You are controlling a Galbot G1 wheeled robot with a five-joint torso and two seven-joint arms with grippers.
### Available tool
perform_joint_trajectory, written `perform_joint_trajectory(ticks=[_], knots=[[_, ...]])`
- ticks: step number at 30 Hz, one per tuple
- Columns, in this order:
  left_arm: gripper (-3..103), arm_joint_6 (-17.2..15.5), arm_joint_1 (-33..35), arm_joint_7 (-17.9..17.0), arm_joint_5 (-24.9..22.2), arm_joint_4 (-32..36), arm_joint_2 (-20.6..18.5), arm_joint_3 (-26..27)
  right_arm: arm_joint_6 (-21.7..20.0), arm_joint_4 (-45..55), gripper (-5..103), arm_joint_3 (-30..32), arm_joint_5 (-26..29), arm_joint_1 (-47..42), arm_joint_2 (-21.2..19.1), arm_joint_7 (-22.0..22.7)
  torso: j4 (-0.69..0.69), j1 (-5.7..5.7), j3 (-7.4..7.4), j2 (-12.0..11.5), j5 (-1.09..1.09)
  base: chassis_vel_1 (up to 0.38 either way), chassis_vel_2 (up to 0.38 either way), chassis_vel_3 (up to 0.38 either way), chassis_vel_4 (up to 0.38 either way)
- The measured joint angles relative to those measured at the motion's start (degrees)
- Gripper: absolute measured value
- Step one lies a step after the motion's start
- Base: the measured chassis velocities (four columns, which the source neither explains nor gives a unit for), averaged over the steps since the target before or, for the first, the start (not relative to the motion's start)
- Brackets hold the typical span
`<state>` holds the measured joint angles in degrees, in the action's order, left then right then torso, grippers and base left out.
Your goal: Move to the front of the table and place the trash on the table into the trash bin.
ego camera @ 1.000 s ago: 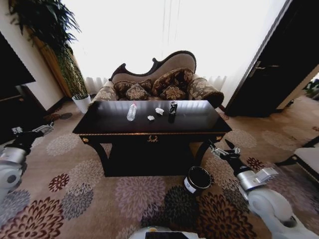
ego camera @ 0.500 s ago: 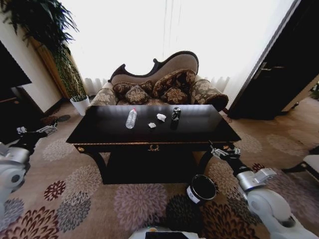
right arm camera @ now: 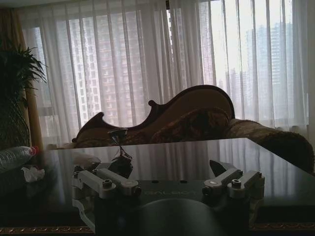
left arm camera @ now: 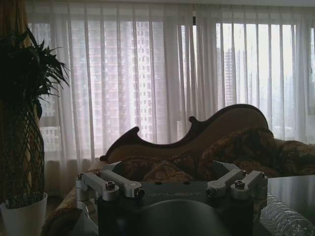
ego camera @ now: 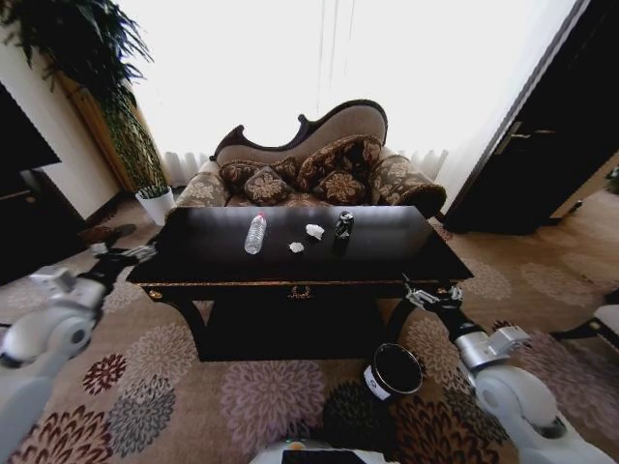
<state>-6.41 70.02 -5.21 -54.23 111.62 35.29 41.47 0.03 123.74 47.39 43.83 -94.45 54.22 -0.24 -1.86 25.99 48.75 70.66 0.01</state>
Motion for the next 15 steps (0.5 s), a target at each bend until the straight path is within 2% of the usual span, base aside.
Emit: perform_joint_trajectory(ticks=[2,3,5,7,15], knots=[[100,-0.58,-5.48,-1.28,-0.01,-0.88,0.31,-6.18,0.03,-0.03,100,0.14,0.05,0.00,0.02,-0.06,-0.01,0.01,0.00,0.00,0.00,0.000,0.000,0.000,0.000],[100,-0.58,-5.48,-1.28,-0.01,-0.88,0.31,-6.18,0.03,-0.03,100,0.14,0.05,0.00,0.02,-0.06,-0.01,0.01,0.00,0.00,0.00,0.000,0.000,0.000,0.000],[100,-1.19,-11.77,-2.68,0.51,-2.79,1.21,-13.59,0.08,-0.24,100,0.30,0.13,-0.01,0.04,-0.10,-0.01,0.02,0.01,0.00,-0.03,0.000,0.000,0.000,0.000],[100,-1.67,-16.14,-3.84,0.81,-4.31,2.32,-18.33,0.17,-0.47,100,0.36,0.15,-0.02,0.15,-0.18,-0.01,0.02,0.01,0.00,-0.02,0.000,0.000,0.000,0.000],[100,-2.09,-24.64,-4.94,2.59,-8.01,5.66,-29.01,0.43,-1.61,100,0.26,-0.15,0.13,0.47,-0.50,0.00,0.02,0.01,0.00,-0.01,0.000,0.000,0.000,0.000]])
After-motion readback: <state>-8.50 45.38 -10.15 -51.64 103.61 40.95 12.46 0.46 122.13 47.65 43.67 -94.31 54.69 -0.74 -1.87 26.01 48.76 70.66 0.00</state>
